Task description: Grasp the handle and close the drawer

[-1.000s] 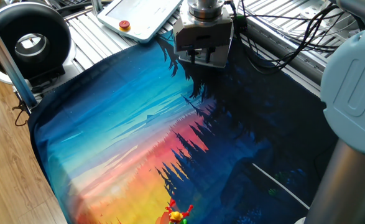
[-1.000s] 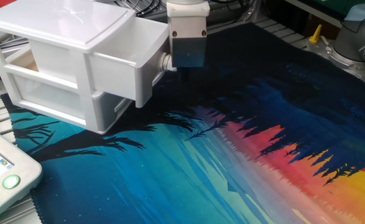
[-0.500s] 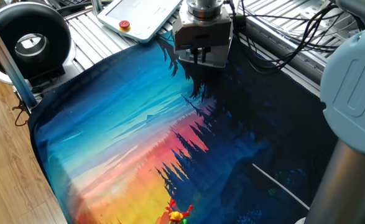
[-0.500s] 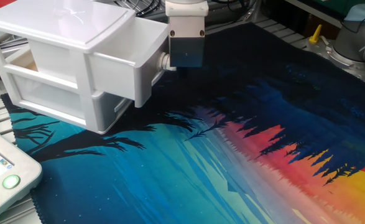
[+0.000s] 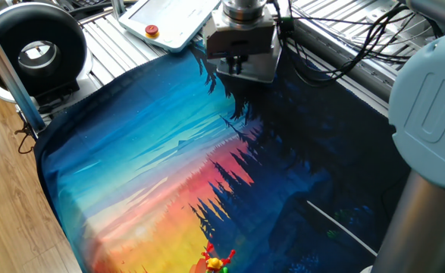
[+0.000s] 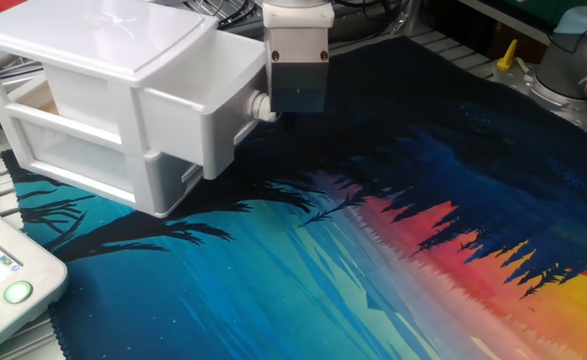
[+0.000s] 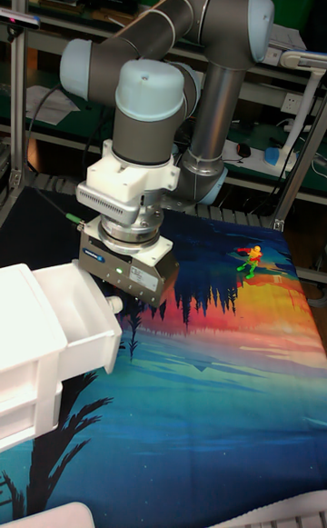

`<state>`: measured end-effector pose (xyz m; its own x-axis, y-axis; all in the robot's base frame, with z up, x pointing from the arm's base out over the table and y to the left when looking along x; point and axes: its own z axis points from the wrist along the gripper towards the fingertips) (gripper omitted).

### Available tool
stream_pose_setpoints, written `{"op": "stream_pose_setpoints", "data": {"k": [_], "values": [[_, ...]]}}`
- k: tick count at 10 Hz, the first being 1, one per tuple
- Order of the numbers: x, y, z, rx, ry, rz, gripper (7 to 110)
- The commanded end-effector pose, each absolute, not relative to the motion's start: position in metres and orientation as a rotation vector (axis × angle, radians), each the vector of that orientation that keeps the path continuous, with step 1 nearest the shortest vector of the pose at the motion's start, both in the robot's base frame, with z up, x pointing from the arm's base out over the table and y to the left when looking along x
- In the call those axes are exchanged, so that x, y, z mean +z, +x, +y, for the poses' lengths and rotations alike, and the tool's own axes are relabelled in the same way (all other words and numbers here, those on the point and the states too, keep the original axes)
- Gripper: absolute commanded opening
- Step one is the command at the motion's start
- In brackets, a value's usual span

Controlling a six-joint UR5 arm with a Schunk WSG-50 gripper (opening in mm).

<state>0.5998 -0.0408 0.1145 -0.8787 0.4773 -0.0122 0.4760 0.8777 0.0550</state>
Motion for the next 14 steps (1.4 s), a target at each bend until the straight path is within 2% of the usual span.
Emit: {"op": "stream_pose_setpoints", "data": {"k": [1, 2, 8, 10, 13, 14], "values": [[0.119, 0.625, -0.023, 0.201, 0.654, 2.962, 22], [0.119, 0.627, -0.023, 0.205, 0.644, 2.955, 44], [0.106, 0.628, -0.031, 0.221, 0.618, 2.918, 44], [0.1, 0.616, -0.045, 0.129, 0.554, 2.958, 44], [0.121, 0.61, -0.028, 0.1, 0.614, 2.999, 44], [0.122, 0.603, -0.022, 0.152, 0.679, 3.012, 44]]}}
